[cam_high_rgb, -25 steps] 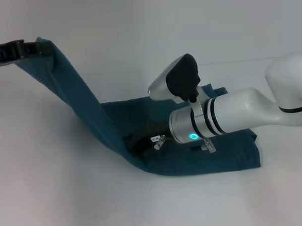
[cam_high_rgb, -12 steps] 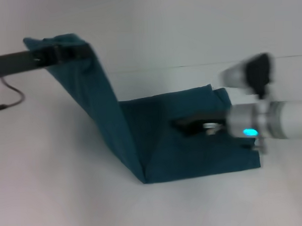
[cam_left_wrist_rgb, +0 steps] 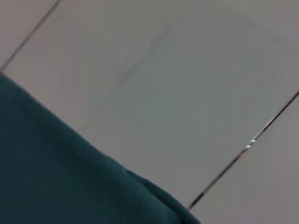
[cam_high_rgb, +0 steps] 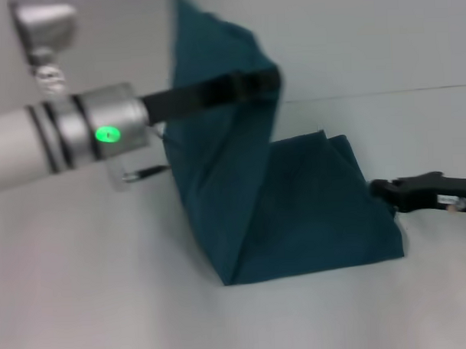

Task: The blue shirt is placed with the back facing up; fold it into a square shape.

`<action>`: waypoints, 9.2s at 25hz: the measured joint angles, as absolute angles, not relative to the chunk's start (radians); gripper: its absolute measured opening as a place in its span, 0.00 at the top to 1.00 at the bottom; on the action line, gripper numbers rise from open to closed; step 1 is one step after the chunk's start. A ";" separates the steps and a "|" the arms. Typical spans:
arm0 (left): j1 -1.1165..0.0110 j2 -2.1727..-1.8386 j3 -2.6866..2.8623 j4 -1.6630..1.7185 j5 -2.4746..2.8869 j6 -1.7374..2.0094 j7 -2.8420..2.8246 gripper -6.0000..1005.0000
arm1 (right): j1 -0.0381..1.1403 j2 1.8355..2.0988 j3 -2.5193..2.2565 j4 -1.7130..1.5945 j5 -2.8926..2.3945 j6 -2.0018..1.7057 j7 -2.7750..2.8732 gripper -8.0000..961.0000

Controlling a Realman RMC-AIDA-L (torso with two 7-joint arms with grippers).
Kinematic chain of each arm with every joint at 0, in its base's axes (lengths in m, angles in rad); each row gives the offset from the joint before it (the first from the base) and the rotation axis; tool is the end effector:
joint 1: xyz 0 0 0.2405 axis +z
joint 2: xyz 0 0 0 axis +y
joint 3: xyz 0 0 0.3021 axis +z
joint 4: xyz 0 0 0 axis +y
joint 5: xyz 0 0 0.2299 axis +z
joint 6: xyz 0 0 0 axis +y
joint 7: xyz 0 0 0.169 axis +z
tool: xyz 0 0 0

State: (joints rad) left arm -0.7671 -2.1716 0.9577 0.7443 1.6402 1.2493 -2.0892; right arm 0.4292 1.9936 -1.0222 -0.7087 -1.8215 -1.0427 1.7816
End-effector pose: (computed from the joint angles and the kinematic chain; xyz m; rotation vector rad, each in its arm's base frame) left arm -0.1292 0.4612 -0.0730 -2.5437 -1.2236 -1.1373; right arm 0.3642 0.4144 -0.0169 -2.2859 1.0783 0.4250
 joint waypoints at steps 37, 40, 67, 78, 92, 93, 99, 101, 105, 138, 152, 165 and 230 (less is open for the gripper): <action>-0.766 -2.177 2.060 0.508 0.412 0.892 -1.624 0.36 | 0.436 1.919 -0.662 -0.726 -2.115 -1.154 1.876 0.88; -0.735 -2.177 1.976 0.494 0.503 0.937 -1.604 0.22 | 0.435 1.910 -0.636 -0.726 -2.115 -1.181 1.908 0.88; -0.556 -2.098 1.157 0.572 1.459 1.308 -1.377 0.06 | 0.597 1.865 -0.644 -0.469 -2.115 -1.165 2.432 0.31; -0.544 -2.099 1.145 0.574 1.471 1.309 -1.360 0.05 | 0.652 1.885 -0.706 -0.406 -2.115 -1.043 2.442 0.31; -0.542 -2.098 1.139 0.575 1.487 1.310 -1.358 0.05 | 0.680 1.916 -0.709 -0.394 -2.115 -0.965 2.441 0.34; -0.542 -2.098 1.138 0.575 1.487 1.309 -1.358 0.05 | 0.683 1.917 -0.709 -0.389 -2.115 -0.957 2.441 0.34; -0.541 -2.098 1.129 0.575 1.497 1.310 -1.357 0.05 | 0.695 1.923 -0.710 -0.372 -2.115 -0.941 2.443 0.41; -0.541 -2.098 1.129 0.575 1.498 1.310 -1.356 0.05 | 0.695 1.927 -0.710 -0.371 -2.115 -0.931 2.442 0.48; -0.541 -2.097 1.129 0.575 1.498 1.310 -1.356 0.06 | 0.695 1.941 -0.707 -0.372 -2.110 -0.910 2.421 0.52; -0.541 -2.106 1.127 0.567 1.491 1.309 -1.383 0.05 | 0.705 2.003 -0.709 -0.539 -2.014 -0.879 2.095 0.95; -0.541 -2.114 1.127 0.565 1.492 1.291 -1.395 0.05 | 0.627 2.031 -0.699 -0.579 -1.964 -0.806 2.031 0.84; -0.557 -2.147 1.103 0.564 1.493 1.176 -1.435 0.05 | 0.496 1.955 -0.699 -0.669 -1.879 -1.183 2.064 0.35; -0.577 -2.161 1.118 0.561 1.499 1.061 -1.496 0.05 | 0.581 1.930 -0.671 -0.556 -2.105 -1.146 2.270 0.66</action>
